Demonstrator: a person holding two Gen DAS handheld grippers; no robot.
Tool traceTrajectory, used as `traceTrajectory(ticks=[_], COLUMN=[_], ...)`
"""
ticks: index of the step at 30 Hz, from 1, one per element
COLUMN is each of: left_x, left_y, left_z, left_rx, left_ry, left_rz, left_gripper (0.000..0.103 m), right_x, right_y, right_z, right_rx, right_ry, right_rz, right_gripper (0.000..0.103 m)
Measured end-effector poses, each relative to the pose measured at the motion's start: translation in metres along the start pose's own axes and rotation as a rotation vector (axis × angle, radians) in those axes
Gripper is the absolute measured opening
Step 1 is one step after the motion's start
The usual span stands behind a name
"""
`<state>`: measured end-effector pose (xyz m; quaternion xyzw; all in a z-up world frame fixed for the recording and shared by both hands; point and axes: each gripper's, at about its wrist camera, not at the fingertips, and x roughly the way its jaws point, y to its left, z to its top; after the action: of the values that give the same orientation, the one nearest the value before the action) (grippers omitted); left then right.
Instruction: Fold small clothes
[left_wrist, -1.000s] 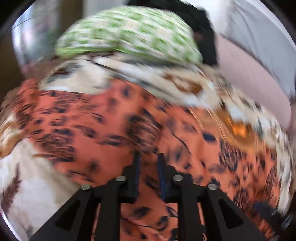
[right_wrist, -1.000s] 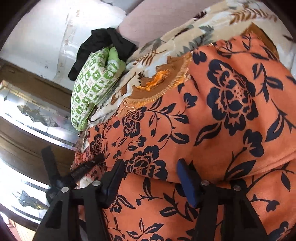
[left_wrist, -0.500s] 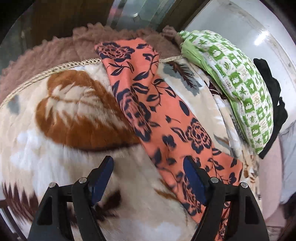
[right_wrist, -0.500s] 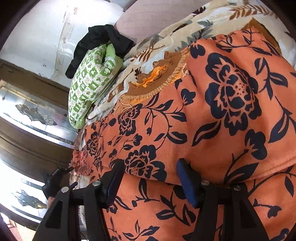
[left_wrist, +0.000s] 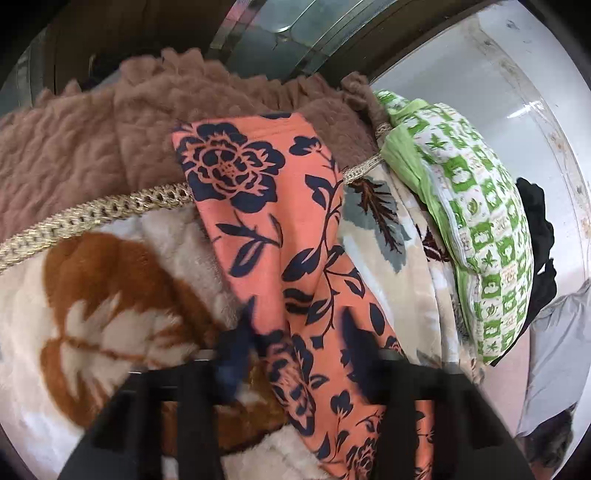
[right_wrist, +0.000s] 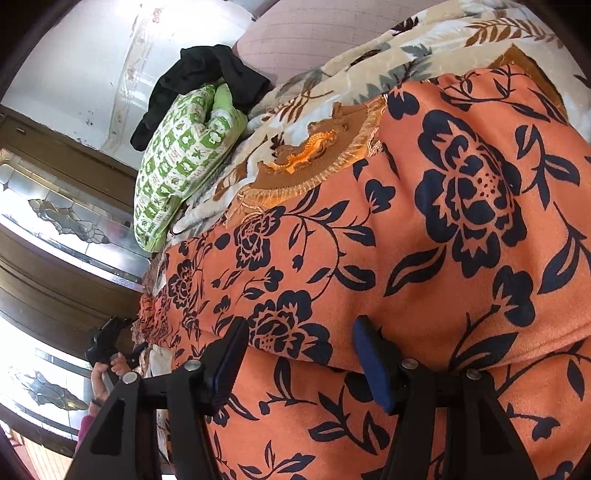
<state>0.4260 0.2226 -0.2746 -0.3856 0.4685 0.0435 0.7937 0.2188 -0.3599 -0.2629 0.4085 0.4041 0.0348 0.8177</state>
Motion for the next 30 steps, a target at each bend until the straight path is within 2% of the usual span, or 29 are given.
traceTrajectory(ticks=[4, 6, 9, 13, 15, 19, 22, 24, 25, 27, 28, 30], left_x=[0.004, -0.006, -0.023, -0.049, -0.061, -0.075, -0.072, -0.064, -0.054, -0.04, -0.025, -0.007], left_y=[0.002, -0.01, -0.041, -0.11, -0.151, -0.236, -0.294, -0.312, -0.322, -0.331, -0.334, -0.331], left_z=[0.006, 0.0, -0.008, -0.039, -0.066, -0.146, -0.233, -0.279, -0.314, -0.357, -0.389, -0.422], left_rx=[0.001, 0.049, 0.171, 0.371, 0.487, 0.719, 0.904, 0.974, 1.014, 1.082, 1.146, 1.195], left_ry=[-0.012, -0.053, -0.111, -0.131, -0.126, -0.082, -0.001, 0.064, 0.117, 0.174, 0.24, 0.332], left_rz=[0.028, 0.014, 0.004, -0.037, -0.066, -0.147, -0.216, -0.24, -0.251, -0.237, -0.212, -0.154], left_gripper=[0.011, 0.009, 0.007, 0.007, 0.007, 0.007, 0.007, 0.007, 0.007, 0.007, 0.01, 0.013], right_x=[0.001, 0.001, -0.001, -0.013, -0.022, -0.047, -0.064, -0.077, -0.082, -0.097, -0.102, -0.116], right_y=[0.001, 0.001, -0.001, -0.003, -0.007, -0.016, -0.028, -0.037, -0.041, -0.051, -0.055, -0.067], right_z=[0.001, 0.001, 0.002, 0.007, 0.011, 0.021, 0.028, 0.034, 0.036, 0.041, 0.043, 0.047], right_rx=[-0.005, 0.0, 0.022, 0.034, 0.062, 0.112, 0.162, 0.195, 0.207, 0.239, 0.252, 0.293], right_ry=[0.0, -0.002, -0.017, -0.067, -0.096, -0.158, -0.197, -0.225, -0.236, -0.271, -0.285, -0.32], right_rz=[-0.005, -0.002, 0.009, -0.006, -0.001, 0.026, 0.044, 0.051, 0.053, 0.064, 0.068, 0.078], right_gripper=[0.062, 0.062, 0.062, 0.062, 0.062, 0.062, 0.062, 0.062, 0.062, 0.062, 0.062, 0.064])
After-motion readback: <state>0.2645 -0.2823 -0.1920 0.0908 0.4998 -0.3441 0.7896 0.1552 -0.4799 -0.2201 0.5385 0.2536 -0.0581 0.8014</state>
